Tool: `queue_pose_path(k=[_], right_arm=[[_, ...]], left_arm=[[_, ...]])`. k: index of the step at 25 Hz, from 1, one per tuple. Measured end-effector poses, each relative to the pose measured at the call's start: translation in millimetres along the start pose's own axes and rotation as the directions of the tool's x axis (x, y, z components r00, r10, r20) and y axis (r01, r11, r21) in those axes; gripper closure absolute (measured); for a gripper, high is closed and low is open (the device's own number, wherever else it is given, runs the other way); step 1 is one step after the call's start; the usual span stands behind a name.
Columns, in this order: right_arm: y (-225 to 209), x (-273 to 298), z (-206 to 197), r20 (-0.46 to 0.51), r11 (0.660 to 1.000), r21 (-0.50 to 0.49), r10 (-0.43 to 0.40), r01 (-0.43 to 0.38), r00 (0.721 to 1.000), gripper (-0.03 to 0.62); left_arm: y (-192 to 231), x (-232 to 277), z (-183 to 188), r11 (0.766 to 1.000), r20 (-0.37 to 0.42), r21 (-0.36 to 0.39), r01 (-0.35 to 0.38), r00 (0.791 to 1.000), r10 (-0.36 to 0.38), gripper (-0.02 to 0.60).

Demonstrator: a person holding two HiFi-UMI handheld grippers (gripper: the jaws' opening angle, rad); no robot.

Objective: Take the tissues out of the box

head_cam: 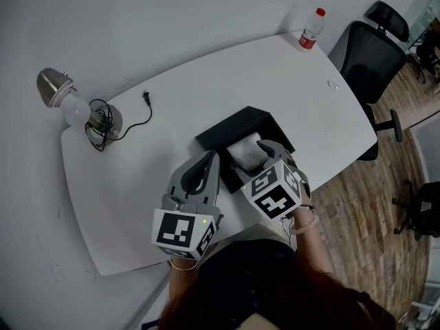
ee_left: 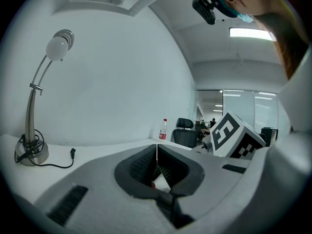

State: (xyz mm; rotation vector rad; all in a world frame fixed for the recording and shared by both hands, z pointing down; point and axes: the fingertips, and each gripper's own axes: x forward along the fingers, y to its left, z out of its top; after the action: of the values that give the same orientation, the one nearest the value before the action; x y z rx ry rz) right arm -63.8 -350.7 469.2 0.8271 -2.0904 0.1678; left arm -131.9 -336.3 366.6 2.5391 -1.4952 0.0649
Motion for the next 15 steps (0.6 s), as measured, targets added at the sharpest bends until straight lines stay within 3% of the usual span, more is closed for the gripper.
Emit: queue_pose_path(k=[15], right_arm=[[-2.4,22.2,-17.2,-0.186,0.999,0.041,0.019,-0.012,0.982,0.301]], left_arm=[[10.9,12.0,-4.5,1.000,-0.015,-0.023,-0.008,1.000,0.008,0.555]])
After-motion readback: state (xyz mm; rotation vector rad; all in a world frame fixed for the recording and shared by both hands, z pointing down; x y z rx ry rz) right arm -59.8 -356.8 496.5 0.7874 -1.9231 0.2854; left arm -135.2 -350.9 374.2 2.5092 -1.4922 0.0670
